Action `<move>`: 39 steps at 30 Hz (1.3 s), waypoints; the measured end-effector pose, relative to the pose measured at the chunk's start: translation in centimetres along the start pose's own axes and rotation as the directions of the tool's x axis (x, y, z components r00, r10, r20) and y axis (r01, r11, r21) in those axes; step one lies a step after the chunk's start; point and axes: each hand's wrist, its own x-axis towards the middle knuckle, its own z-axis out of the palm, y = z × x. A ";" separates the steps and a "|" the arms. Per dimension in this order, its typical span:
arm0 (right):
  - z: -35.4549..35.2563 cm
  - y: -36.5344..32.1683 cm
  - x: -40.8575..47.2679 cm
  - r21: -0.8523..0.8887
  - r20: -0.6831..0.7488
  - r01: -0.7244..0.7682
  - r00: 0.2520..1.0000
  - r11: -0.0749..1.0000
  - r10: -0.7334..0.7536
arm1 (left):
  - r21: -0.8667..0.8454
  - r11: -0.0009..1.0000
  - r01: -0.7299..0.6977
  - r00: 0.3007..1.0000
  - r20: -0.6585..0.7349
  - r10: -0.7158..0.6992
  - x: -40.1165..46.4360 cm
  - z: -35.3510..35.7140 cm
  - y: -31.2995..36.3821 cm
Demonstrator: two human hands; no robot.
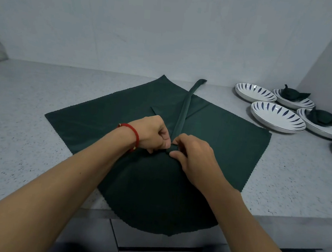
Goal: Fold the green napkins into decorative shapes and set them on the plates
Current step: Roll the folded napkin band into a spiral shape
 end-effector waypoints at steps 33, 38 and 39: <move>0.3 1.6 2.4 0.061 -0.053 0.007 0.999 0.998 -0.004 | -0.021 0.999 -0.033 0.989 -0.144 0.030 1.4 0.2 -0.1; -0.4 1.6 3.7 0.055 0.010 -0.015 1.000 0.998 0.015 | 0.012 0.989 -0.145 0.903 -0.406 0.137 1.2 2.0 -0.9; -0.6 1.6 4.0 0.056 0.028 -0.026 0.999 0.998 0.025 | -0.012 0.987 -0.159 0.897 -0.419 0.140 1.3 2.2 -1.1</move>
